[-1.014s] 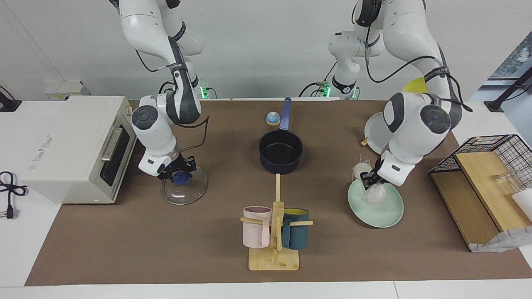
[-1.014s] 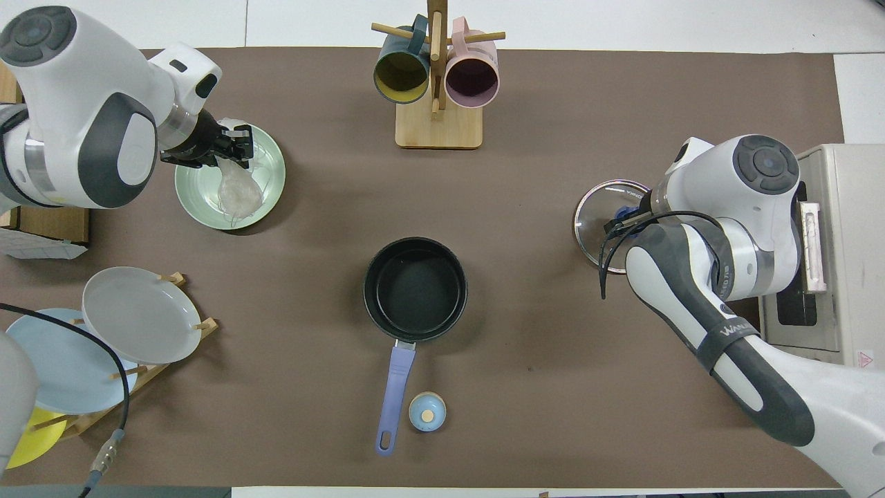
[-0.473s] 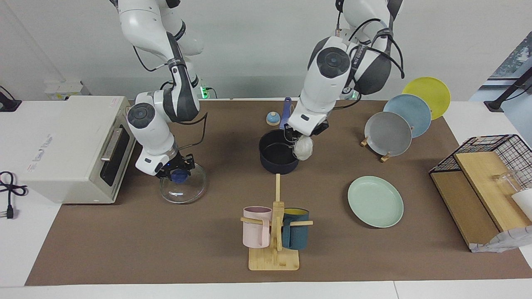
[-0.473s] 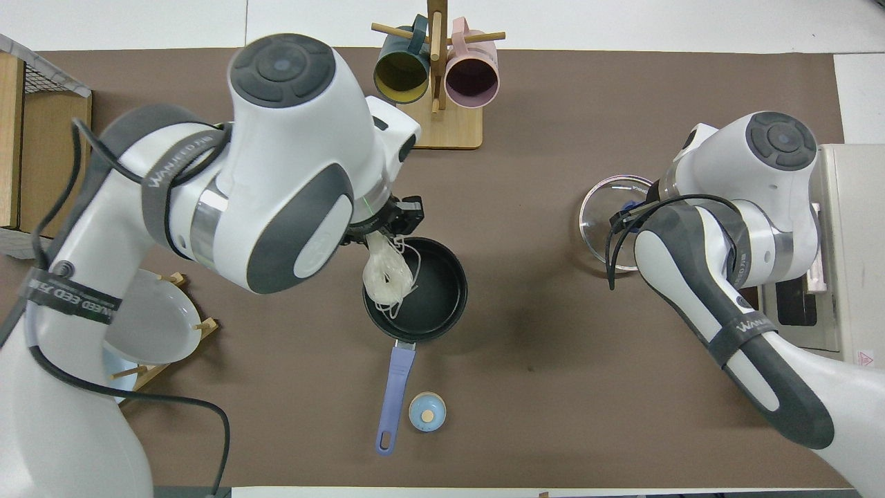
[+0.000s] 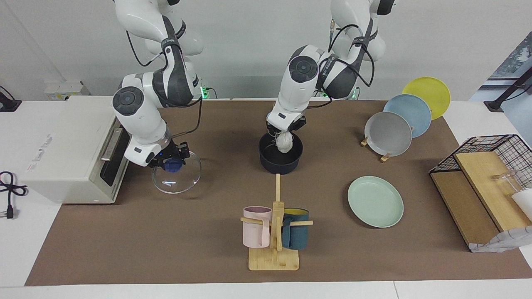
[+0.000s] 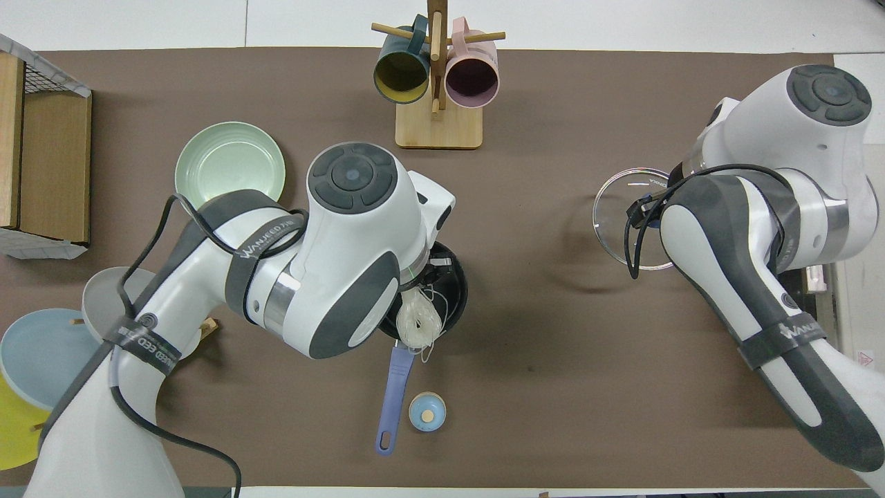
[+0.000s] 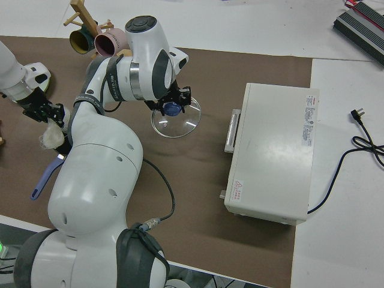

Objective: Transfer vermicelli from plate to pot
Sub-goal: 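Lower the vermicelli into the pot and open the left gripper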

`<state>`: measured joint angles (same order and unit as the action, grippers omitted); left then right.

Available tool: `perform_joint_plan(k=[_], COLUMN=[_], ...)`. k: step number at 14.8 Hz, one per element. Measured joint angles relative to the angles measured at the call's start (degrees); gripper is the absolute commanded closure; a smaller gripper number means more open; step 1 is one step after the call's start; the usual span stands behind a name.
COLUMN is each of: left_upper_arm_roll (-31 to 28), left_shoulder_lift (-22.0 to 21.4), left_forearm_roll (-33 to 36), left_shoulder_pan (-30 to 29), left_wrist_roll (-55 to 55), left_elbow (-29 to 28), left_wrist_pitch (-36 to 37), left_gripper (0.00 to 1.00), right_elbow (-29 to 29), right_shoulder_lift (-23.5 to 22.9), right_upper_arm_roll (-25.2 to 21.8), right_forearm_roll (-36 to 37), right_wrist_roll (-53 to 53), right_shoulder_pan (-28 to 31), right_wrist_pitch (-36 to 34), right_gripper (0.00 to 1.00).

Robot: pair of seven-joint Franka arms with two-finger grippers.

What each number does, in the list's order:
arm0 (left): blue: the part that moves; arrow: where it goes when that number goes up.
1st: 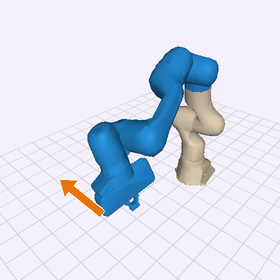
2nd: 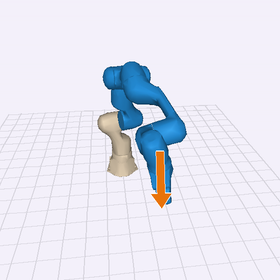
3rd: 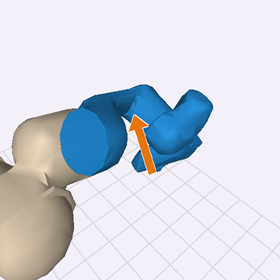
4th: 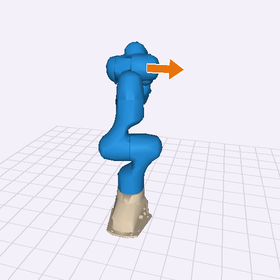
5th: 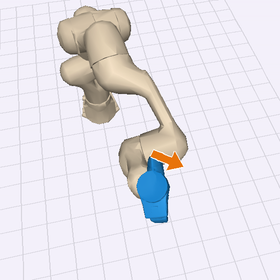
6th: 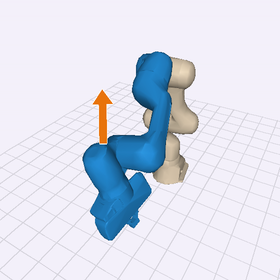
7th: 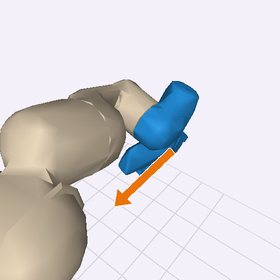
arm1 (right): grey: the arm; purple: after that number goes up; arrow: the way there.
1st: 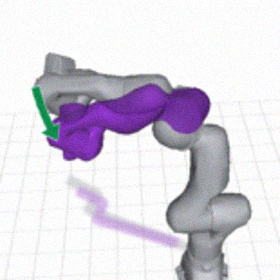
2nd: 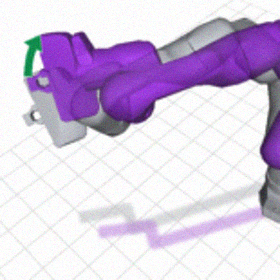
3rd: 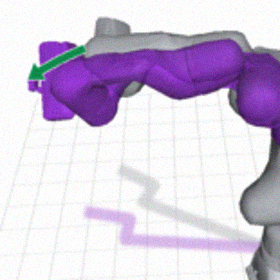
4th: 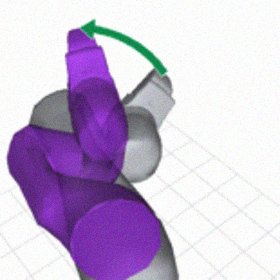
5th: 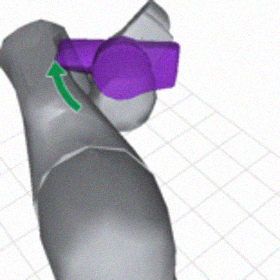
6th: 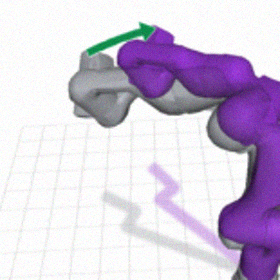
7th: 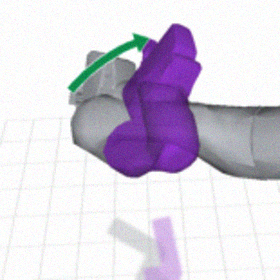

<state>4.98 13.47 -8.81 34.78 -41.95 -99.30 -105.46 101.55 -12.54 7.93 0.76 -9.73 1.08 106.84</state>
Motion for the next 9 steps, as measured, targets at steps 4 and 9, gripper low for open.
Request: perform_joint_plan(k=[4, 9], left_upper_arm_roll=[-0.01, -0.15], left_shoulder_lift=[-0.19, 1.31], left_forearm_roll=[-0.28, -0.31], left_shoulder_pan=[0.32, 0.32], left_wrist_roll=[-0.04, -0.06], left_elbow=[-4.83, -7.46], left_wrist_pitch=[-5.25, -11.79], left_gripper=[1.0, 1.0], right_elbow=[-1.17, -1.18], right_shoulder_lift=[1.35, 1.7], right_upper_arm_roll=[0.05, 0.08], right_forearm_roll=[0.0, 0.0], right_wrist_roll=[0.0, 0.0], right_shoulder_pan=[-0.26, -0.39], right_wrist_pitch=[-3.58, -4.3], right_gripper=[1.0, 1.0])
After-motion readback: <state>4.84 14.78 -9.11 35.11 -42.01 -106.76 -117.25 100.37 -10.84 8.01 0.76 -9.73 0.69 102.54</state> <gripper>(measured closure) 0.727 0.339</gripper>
